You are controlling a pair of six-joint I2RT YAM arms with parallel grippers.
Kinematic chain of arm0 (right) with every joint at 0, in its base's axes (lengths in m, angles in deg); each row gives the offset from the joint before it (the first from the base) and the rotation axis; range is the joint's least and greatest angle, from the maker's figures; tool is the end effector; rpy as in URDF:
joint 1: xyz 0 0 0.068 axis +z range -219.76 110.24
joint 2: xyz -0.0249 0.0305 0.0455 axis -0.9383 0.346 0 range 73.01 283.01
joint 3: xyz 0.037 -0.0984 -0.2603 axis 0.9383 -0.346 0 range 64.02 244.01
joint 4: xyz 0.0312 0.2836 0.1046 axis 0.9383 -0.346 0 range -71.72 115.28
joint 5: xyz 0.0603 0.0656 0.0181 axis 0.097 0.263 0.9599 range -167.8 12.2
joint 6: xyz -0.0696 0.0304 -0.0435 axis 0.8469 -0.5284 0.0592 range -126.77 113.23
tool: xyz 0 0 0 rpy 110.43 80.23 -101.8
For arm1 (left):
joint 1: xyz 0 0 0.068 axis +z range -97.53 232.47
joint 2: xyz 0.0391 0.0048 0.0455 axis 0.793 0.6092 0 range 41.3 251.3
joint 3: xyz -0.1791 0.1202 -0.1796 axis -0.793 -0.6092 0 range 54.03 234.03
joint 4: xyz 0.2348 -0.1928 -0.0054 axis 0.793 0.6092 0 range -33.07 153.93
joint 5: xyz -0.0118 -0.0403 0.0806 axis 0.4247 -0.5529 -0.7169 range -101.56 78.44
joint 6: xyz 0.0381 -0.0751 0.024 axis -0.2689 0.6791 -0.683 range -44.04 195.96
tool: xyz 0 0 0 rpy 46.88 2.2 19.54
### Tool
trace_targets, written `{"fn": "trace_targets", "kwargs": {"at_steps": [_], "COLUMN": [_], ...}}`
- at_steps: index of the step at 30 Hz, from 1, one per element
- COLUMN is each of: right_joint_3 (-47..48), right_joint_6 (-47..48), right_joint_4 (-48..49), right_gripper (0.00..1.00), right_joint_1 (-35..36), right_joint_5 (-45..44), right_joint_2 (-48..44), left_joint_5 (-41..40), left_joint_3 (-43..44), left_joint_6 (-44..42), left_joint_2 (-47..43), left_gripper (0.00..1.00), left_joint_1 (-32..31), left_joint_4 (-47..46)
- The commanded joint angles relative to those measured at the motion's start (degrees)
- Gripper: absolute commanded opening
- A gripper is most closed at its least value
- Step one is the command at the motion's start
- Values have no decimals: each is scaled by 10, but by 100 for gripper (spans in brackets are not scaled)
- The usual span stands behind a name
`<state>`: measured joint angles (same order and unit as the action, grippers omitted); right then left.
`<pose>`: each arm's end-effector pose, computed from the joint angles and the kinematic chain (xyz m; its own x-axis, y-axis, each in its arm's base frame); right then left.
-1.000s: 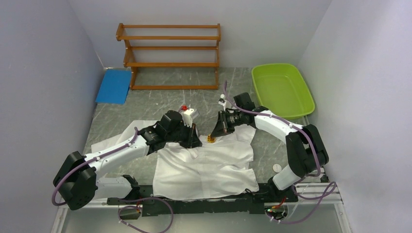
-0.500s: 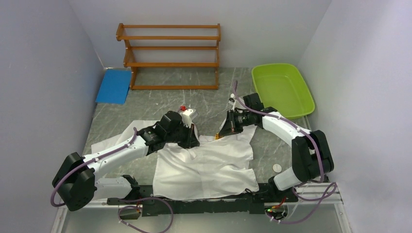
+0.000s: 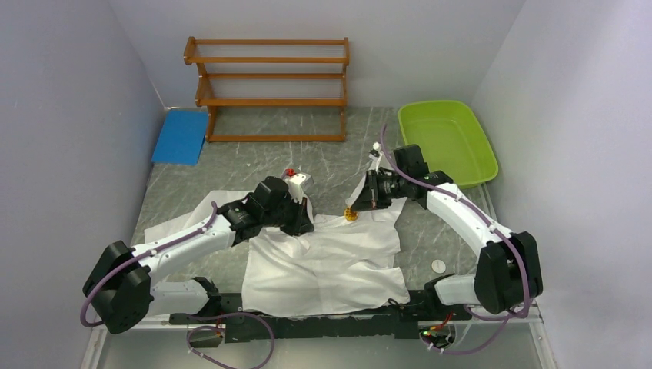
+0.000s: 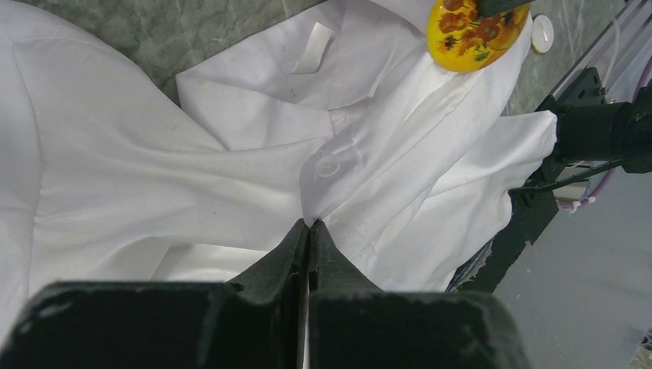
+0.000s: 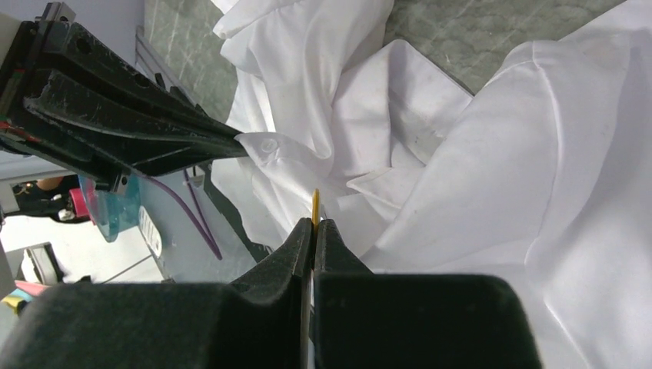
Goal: Pin the brooch onto the clothing
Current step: Pin the brooch to the clothes.
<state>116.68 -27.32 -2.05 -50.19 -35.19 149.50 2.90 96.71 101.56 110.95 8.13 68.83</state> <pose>0.2915 0.1594 0.2138 -0.9141 -0.0507 -0.4022 -0.3479 0.6076 0.7140 0.2203 -0.2424 0.1970 -0.7573 0.1549 -0.6344 0.5417 0.6915 -0.4778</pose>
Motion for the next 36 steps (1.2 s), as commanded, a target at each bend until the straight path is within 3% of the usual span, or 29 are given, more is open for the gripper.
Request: {"fn": "trace_targets", "kwargs": {"at_steps": [1,4,12,16,21,28,36], "right_joint_3": [24,31,43,47,47,47,47], "right_joint_6": [-2,0,3,10,4,-3,-5], "right_joint_4": [-21,-33,-57,-76,-81,-80,-80], "right_gripper": [0,0,0,0,0,0,0], "right_joint_1": [-3,-2,-2,-2,-2,-2,-2], "right_joint_5": [-11,-20,-38,-63,-71,-76,-77], "right_joint_2": [-33,-47,-60,-61,-68,-71,-72], "left_joint_5": [-13,-13,-42,-82,-143,-156,-226], "left_joint_3": [16,18,50,90,112,33,46], "left_joint_6": [-15,-17,-34,-60,-151,-327,-364], "left_joint_2": [-3,0,-16,-18,1,12,93], "left_gripper": [3,6,61,73,72,66,57], "left_joint_1": [-2,-2,-3,-22,-100,-181,-204], "left_joint_4": [2,6,28,45,-11,-267,-341]}}
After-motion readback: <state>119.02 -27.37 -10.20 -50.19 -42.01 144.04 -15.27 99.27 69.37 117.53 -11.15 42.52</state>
